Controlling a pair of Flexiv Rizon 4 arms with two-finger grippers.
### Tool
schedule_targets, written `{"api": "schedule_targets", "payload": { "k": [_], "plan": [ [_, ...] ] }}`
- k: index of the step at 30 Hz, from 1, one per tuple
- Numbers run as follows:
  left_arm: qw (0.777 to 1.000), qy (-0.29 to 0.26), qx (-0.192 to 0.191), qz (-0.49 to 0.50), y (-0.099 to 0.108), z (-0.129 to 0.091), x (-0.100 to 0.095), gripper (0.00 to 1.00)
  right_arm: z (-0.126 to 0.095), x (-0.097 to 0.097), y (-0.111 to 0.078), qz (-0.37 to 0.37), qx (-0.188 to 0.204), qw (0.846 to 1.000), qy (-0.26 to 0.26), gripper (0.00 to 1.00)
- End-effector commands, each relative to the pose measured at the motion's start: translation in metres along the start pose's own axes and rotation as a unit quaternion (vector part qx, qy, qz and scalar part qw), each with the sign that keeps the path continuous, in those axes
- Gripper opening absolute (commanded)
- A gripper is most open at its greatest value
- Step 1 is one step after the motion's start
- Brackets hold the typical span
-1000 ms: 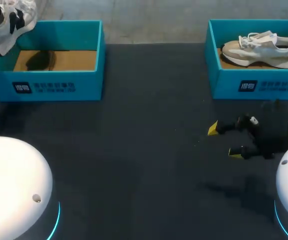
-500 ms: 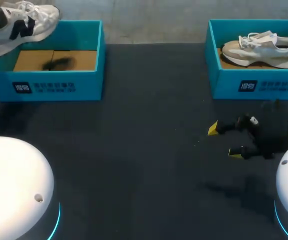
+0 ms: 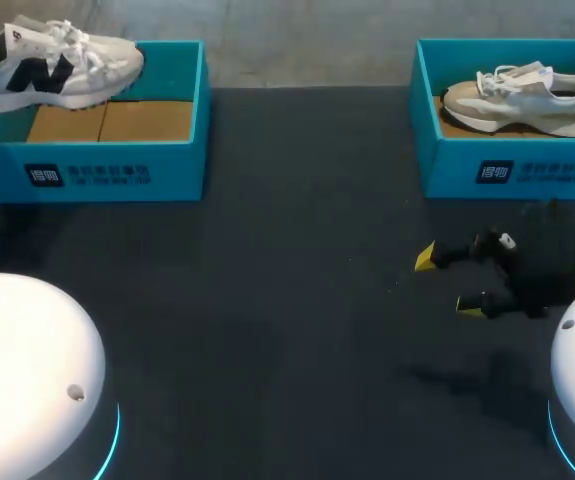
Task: Take the shoe out of the shoebox, open the shoe tongue, remove and reinsert the insole, then place the shoe into the shoebox
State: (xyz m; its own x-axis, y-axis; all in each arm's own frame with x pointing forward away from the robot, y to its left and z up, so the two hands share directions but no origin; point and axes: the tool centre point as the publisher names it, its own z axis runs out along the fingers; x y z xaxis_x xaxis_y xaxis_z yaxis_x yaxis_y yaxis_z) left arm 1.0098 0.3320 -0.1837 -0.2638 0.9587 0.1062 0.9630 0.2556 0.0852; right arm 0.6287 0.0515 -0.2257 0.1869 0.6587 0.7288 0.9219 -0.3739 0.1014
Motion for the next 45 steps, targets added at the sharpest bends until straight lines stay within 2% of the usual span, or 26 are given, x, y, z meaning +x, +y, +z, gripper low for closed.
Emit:
{"api": "schedule_targets", "payload": {
  "k": [1,6,16,18,20,21,23,26,31,41,45],
  "plan": [
    [0.996,-0.008,-0.01,0.084,-0.004,-0.001,0.004,0.0,-0.003,0.0,-0.003,0.0,-0.002,1.0,-0.001,1.0],
    [0.996,0.002,-0.007,0.088,-0.002,0.001,0.002,0.0,-0.003,0.0,-0.003,0.0,-0.002,1.0,-0.001,1.0],
    [0.998,-0.02,0.008,0.065,0.01,0.01,-0.009,0.0,-0.003,0.0,-0.003,0.0,-0.002,1.0,-0.001,1.0],
    [0.996,-0.02,0.012,0.084,0.014,0.015,-0.015,0.0,-0.003,0.0,-0.003,0.0,-0.002,1.0,-0.001,1.0],
    [0.997,0.0,-0.004,0.073,0.021,0.022,-0.022,0.0,-0.003,0.0,-0.003,0.0,-0.002,1.0,-0.001,1.0],
    [0.997,-0.01,0.003,0.078,0.027,0.026,-0.026,0.0,-0.003,0.0,-0.003,0.0,-0.002,1.0,-0.001,1.0],
    [0.997,-0.004,-0.01,0.077,0.033,0.031,-0.031,0.0,-0.003,0.0,-0.003,0.0,-0.002,1.0,-0.001,1.0],
    [0.997,-0.009,-0.008,0.081,0.044,0.038,-0.039,0.0,-0.003,0.0,-0.003,0.0,-0.002,1.0,-0.001,1.0],
    [0.996,-0.021,-0.003,0.091,0.052,0.048,-0.045,0.0,-0.003,0.0,-0.003,0.0,-0.002,1.0,-0.001,1.0],
    [0.995,-0.029,0.009,0.094,0.065,0.083,-0.055,0.0,-0.003,0.0,-0.003,0.0,-0.002,1.0,-0.001,1.0],
    [0.995,-0.028,0.008,0.092,0.068,0.089,-0.055,0.0,-0.003,0.0,-0.003,0.0,-0.002,1.0,-0.001,1.0]
  ]
}}
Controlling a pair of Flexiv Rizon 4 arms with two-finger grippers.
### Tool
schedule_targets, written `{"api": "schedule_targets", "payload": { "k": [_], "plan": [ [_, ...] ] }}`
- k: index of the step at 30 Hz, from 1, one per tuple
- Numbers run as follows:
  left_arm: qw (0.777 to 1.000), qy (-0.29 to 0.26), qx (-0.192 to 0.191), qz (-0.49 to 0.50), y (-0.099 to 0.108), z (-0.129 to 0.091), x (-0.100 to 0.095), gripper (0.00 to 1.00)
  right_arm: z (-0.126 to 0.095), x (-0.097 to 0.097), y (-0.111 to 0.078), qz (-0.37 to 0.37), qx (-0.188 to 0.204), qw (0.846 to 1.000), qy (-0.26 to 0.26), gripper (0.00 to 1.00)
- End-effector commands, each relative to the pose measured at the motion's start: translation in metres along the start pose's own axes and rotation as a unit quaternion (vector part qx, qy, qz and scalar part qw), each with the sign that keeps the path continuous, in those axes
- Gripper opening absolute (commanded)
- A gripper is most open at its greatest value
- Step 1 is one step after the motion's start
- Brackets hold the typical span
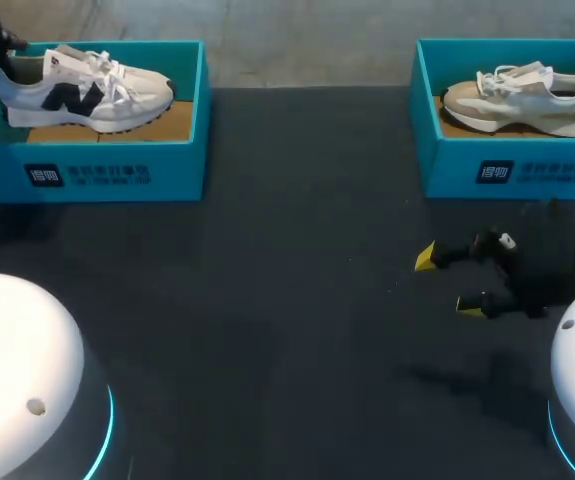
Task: Take the shoe out of the shoebox, open the shoe tongue, remove and reinsert the insole, then place the shoe into the shoebox
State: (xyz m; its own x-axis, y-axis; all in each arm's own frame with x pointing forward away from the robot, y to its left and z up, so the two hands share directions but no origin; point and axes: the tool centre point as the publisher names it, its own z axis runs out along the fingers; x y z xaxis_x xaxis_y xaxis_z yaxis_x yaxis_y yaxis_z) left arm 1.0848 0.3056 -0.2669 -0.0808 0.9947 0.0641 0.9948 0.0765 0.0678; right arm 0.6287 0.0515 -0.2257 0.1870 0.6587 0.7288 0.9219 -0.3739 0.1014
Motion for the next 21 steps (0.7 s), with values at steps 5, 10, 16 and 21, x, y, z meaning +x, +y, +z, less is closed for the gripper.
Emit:
{"api": "schedule_targets", "payload": {
  "k": [5,10,16,21],
  "plan": [
    [1.0,0.006,0.005,-0.008,0.017,0.014,0.0,0.0,-0.003,0.0,-0.003,0.0,-0.002,1.0,-0.001,1.0],
    [1.0,0.011,0.008,-0.013,0.026,0.023,-0.002,0.0,-0.003,0.0,-0.003,0.0,-0.002,1.0,-0.001,1.0],
    [1.0,0.015,0.012,-0.019,0.035,0.039,-0.005,0.0,-0.003,0.0,-0.003,0.0,-0.002,1.0,-0.001,1.0],
    [1.0,0.01,0.014,-0.02,0.043,0.049,-0.008,0.0,-0.003,0.0,-0.003,0.0,-0.002,1.0,-0.001,1.0]
  ]
}}
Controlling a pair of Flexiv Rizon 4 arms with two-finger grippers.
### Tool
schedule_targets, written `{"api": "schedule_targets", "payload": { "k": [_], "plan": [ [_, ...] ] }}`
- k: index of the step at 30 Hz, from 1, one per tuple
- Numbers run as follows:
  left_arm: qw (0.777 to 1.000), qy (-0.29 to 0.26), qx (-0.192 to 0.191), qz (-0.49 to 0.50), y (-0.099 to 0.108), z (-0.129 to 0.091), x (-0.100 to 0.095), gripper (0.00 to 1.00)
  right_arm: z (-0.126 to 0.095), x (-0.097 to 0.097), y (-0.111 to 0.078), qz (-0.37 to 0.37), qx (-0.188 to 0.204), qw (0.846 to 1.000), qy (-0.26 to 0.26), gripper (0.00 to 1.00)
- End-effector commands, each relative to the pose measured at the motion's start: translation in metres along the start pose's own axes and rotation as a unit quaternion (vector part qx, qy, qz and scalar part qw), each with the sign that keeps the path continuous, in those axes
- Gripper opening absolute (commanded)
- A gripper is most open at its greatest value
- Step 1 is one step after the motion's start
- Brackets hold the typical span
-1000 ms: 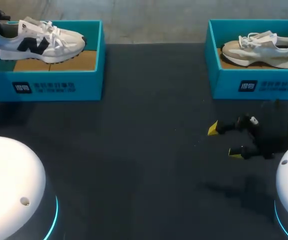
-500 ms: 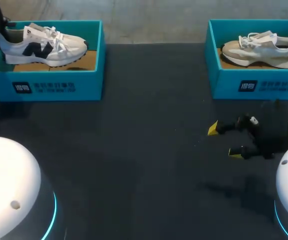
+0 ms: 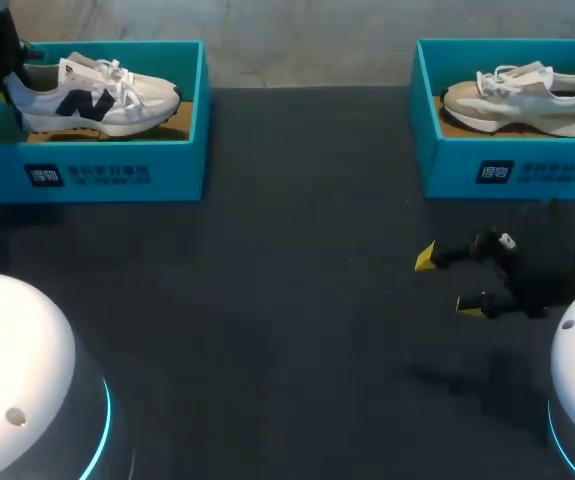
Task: Take the shoe out of the shoebox, open the shoe tongue, remove and reinsert the insole, then place the shoe into the shoebox
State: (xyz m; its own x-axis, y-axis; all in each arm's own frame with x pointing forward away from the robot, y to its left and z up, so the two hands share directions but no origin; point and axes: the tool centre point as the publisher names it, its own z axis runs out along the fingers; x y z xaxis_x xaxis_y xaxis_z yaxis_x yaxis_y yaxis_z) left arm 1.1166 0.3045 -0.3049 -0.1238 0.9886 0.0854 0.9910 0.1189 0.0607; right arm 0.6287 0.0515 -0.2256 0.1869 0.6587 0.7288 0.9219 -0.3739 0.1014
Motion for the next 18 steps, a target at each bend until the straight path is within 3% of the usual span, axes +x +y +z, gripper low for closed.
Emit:
{"api": "schedule_targets", "payload": {
  "k": [1,13,18],
  "plan": [
    [1.0,-0.003,0.008,0.003,0.014,0.01,-0.003,0.0,-0.003,0.0,-0.003,0.0,-0.002,1.0,-0.001,1.0],
    [1.0,-0.003,0.011,0.013,0.02,0.032,-0.016,0.0,-0.003,0.0,-0.003,0.0,-0.002,1.0,-0.001,1.0],
    [1.0,-0.007,0.016,0.014,0.017,0.032,-0.016,0.0,-0.003,0.0,-0.003,0.0,-0.002,1.0,-0.001,1.0]
  ]
}}
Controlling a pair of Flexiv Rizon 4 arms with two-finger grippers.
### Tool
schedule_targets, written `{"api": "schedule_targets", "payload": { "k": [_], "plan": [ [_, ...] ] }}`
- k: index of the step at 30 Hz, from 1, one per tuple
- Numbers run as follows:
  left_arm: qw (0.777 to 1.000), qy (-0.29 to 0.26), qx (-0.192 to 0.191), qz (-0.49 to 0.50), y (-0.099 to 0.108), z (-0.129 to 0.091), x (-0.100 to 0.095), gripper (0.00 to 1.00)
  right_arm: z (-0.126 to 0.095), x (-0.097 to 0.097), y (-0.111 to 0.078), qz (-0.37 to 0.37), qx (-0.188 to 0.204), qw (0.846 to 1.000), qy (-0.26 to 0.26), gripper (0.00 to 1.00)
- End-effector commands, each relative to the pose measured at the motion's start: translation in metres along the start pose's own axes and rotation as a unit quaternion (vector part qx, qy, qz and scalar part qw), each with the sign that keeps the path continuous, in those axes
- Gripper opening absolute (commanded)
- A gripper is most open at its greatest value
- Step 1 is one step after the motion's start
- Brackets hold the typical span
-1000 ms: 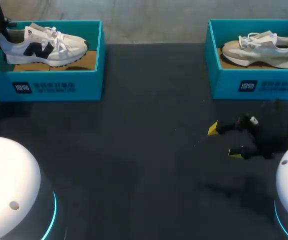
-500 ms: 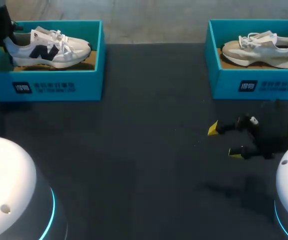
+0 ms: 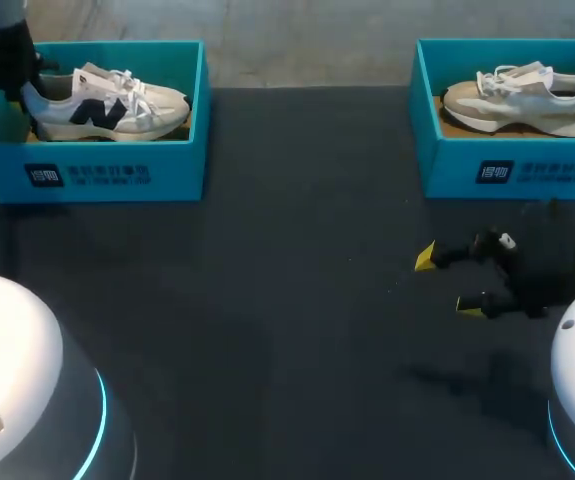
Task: Take the shoe out of the shoebox, open the shoe tongue, remove and reinsert the insole, then place the shoe into the shoebox
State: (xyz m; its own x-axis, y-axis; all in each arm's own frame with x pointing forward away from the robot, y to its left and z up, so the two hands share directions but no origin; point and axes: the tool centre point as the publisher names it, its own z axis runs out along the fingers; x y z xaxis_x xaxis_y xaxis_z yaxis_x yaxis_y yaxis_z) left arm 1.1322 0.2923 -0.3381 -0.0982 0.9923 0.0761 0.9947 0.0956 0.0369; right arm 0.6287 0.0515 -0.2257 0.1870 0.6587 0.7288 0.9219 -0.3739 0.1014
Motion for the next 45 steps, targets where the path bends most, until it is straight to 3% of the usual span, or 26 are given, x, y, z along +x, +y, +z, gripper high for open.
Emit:
{"api": "schedule_targets", "payload": {
  "k": [1,14,35,45],
  "plan": [
    [1.0,-0.003,0.005,0.001,0.007,0.0,0.0,0.0,-0.003,0.0,-0.003,0.0,-0.002,1.0,-0.001,1.0],
    [1.0,-0.008,0.008,0.008,-0.003,-0.001,0.003,0.0,-0.003,0.0,-0.003,0.0,-0.002,1.0,-0.001,1.0],
    [0.999,-0.04,-0.006,0.004,-0.024,-0.042,0.019,0.0,-0.003,0.0,-0.003,0.0,-0.002,1.0,-0.001,1.0],
    [0.999,-0.04,-0.014,0.004,-0.037,-0.047,0.018,0.0,-0.003,0.0,-0.003,0.0,-0.002,1.0,-0.001,1.0]
  ]
}}
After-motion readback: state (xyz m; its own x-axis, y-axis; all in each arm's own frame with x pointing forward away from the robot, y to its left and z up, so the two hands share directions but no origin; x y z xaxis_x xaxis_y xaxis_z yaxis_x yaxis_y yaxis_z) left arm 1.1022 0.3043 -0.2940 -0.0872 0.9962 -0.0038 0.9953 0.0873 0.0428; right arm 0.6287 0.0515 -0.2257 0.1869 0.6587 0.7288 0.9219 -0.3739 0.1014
